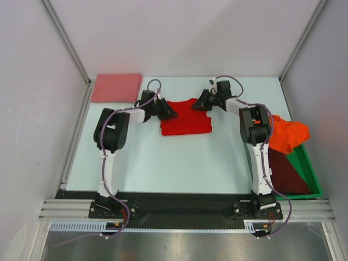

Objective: Fold and stack the t-shirts
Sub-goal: Fold the tshirt

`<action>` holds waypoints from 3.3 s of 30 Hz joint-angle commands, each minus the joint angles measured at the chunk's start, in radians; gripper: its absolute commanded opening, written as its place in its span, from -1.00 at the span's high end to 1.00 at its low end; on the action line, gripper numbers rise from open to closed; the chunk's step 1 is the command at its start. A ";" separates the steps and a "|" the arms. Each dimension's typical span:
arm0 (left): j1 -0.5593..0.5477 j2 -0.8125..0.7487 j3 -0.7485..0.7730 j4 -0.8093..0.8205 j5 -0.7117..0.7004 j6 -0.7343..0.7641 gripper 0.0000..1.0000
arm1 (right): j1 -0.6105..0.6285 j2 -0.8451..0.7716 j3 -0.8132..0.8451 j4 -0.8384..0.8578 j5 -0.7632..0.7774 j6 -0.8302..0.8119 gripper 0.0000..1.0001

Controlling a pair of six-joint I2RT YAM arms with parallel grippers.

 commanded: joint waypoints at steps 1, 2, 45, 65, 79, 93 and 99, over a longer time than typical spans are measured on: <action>0.075 0.065 0.086 0.090 -0.023 -0.055 0.52 | -0.051 0.116 0.115 0.166 -0.031 0.101 0.51; 0.086 0.075 0.091 0.101 -0.020 -0.066 0.51 | -0.056 0.138 0.149 0.171 -0.021 0.109 0.52; 0.097 0.038 0.252 -0.089 -0.224 0.198 -0.16 | -0.033 0.098 0.309 -0.205 0.206 -0.144 0.07; 0.089 0.113 0.350 -0.114 -0.196 0.188 0.20 | -0.016 0.052 0.352 -0.300 0.301 -0.245 -0.03; 0.089 0.107 0.339 -0.106 -0.193 0.181 0.31 | 0.016 0.049 0.407 -0.329 0.321 -0.322 -0.16; 0.089 0.104 0.321 -0.091 -0.184 0.172 0.34 | 0.045 0.017 0.444 -0.406 0.482 -0.392 -0.31; 0.089 0.104 0.319 -0.094 -0.182 0.176 0.37 | 0.063 -0.018 0.389 -0.389 0.542 -0.426 -0.32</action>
